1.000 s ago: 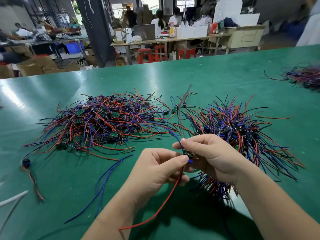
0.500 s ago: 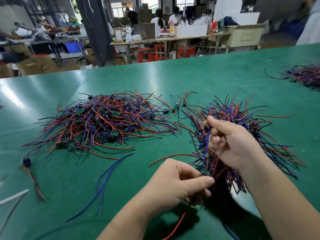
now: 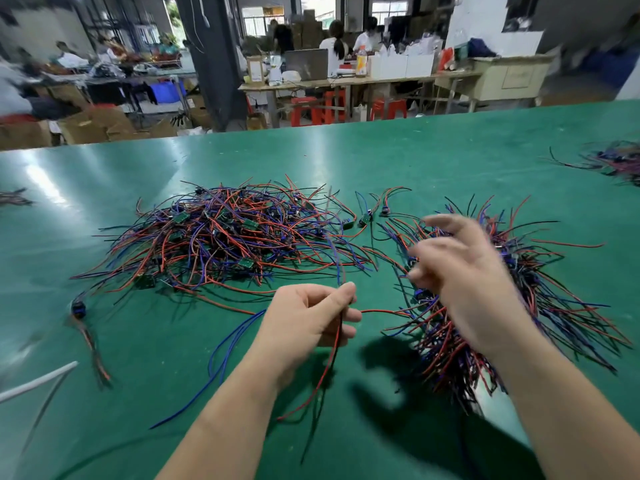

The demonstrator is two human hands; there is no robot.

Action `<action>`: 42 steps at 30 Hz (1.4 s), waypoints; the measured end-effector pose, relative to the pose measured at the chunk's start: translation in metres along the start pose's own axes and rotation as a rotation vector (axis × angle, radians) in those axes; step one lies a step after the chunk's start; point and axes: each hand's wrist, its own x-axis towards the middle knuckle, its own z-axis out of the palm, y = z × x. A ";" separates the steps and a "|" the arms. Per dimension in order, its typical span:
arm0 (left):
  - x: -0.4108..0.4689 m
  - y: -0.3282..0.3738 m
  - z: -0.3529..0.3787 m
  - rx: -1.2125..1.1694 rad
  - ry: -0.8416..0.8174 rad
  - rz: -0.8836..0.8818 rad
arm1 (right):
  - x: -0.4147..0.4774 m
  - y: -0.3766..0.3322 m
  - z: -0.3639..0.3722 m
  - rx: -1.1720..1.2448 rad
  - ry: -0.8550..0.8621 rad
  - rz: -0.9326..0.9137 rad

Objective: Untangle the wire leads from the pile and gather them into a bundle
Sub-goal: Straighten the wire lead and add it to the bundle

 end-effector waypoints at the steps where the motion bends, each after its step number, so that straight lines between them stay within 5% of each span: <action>1: 0.000 0.000 0.000 0.021 -0.027 0.009 | -0.005 0.006 0.006 -0.177 -0.170 -0.023; 3: -0.002 0.000 0.001 0.089 -0.086 0.045 | -0.015 0.018 0.017 -0.481 -0.392 -0.132; 6: -0.003 0.001 0.001 0.167 -0.129 0.074 | -0.018 0.027 0.022 -0.752 -0.383 -0.413; 9: 0.002 0.007 -0.008 0.181 -0.047 0.060 | -0.013 0.021 0.016 -0.637 -0.168 -0.435; 13: 0.014 0.006 -0.050 0.760 0.487 0.324 | -0.002 0.005 -0.005 -0.449 0.294 -0.392; 16: 0.021 -0.006 -0.076 1.026 0.652 0.035 | 0.006 -0.007 -0.023 -0.638 0.481 -0.277; 19: 0.023 -0.015 -0.086 1.130 0.559 -0.295 | 0.013 -0.007 -0.033 -1.055 0.447 -0.007; 22: 0.028 -0.019 -0.090 1.258 0.602 -0.314 | 0.012 -0.007 -0.029 -1.192 0.400 0.077; 30: 0.025 -0.004 -0.089 0.607 0.852 0.143 | -0.001 0.001 -0.008 -0.963 0.273 -0.152; 32: 0.024 -0.006 -0.092 0.750 0.838 0.094 | -0.002 0.002 -0.007 -0.938 0.261 -0.156; 35: 0.023 -0.016 -0.093 1.119 0.692 -0.210 | -0.001 0.004 -0.009 -0.926 0.260 -0.147; 42: 0.035 -0.018 -0.095 0.874 0.647 -0.319 | 0.001 0.008 -0.011 -0.891 0.268 -0.185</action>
